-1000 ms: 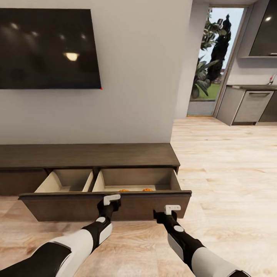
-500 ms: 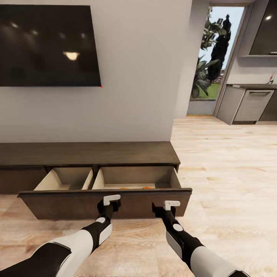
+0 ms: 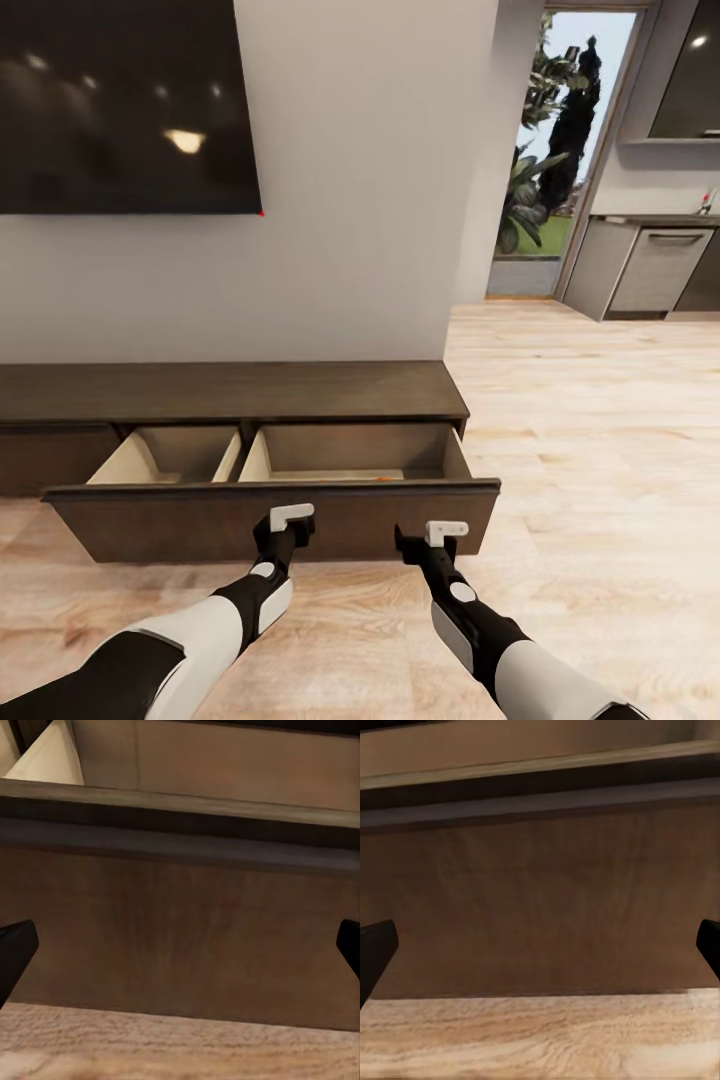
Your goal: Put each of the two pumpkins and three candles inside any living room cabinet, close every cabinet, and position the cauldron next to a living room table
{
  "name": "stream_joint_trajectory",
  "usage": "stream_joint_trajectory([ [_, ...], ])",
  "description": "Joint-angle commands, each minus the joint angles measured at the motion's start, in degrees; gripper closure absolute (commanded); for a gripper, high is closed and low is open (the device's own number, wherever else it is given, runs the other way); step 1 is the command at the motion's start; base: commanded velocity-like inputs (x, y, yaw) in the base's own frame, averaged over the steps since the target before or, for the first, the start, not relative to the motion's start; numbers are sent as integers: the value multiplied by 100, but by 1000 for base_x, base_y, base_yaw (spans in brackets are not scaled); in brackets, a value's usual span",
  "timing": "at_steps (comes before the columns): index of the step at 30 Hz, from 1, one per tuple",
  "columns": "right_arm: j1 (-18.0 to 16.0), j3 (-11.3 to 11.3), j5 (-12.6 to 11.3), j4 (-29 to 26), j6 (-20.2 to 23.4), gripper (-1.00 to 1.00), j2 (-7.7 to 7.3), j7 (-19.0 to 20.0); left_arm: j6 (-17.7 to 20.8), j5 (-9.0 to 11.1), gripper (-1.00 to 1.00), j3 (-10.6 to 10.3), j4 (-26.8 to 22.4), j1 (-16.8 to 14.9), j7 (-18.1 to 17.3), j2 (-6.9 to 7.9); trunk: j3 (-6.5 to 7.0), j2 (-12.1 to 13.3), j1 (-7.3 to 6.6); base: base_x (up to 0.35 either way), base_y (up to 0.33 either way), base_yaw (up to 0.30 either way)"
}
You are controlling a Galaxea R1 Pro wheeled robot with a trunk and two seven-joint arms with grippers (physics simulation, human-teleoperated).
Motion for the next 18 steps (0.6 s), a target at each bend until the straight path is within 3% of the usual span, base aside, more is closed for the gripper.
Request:
stream_joint_trajectory([
  [1,-5,49,-17,3,-20,-100,-2,-42,-18,37,-100,-51,-10,-4,24,-1,-23,-44,21,0,0,0],
  [6,-5,63,551,-2,-24,-100,-2,-57,-42,-96,-100,-64,-186,-4,22,0,-113,-244,131,0,0,0],
  [9,-5,66,951,-4,-25,-100,-2,-62,-64,-363,-100,-66,-214,-4,22,0,-167,-365,197,0,0,0],
  [10,-5,66,1117,-5,-25,-100,-2,-64,-78,-576,-100,-63,-223,-4,24,0,-185,-405,219,0,0,0],
  [13,-5,67,1198,-5,-25,-100,-2,-65,-247,-748,-100,-60,-225,-4,23,0,-239,-523,284,0,0,0],
  [18,-5,67,1229,-11,-32,-100,-2,-65,-479,-825,-100,-58,-221,-4,22,0,-350,-529,297,0,0,0],
])
